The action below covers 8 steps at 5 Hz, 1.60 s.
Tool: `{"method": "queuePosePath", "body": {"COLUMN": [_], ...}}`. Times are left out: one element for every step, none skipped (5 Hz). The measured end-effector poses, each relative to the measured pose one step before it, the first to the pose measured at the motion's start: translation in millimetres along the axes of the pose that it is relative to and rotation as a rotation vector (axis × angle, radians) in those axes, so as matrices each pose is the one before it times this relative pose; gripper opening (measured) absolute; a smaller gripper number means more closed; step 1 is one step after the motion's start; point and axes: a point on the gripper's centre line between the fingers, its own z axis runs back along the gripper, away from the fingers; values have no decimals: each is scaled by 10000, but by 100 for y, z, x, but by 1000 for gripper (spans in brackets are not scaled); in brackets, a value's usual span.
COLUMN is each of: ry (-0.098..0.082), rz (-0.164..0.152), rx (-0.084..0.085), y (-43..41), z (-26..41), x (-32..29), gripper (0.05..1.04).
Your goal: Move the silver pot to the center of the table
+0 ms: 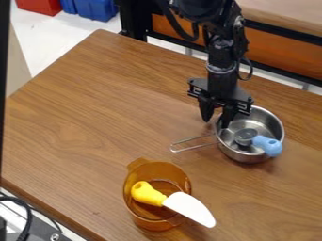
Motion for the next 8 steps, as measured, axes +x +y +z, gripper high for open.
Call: {"method": "queuePosePath", "body": {"ry": [-11,195,151,67,367,-348,-157,-197], "rz": [145,188,-11,516,216,12,330,475], "rx": [-62,-237,-280,-289,-439,-150,-218,79], "y": [-99,30,65,18,85,1046,2230,3705], "z": [0,121,518,75,688,2051,2216,1152], "x": [18,-149,313,-25,49,425,-284,-990], "gripper": [177,69,58,57,57,57,57,57]}}
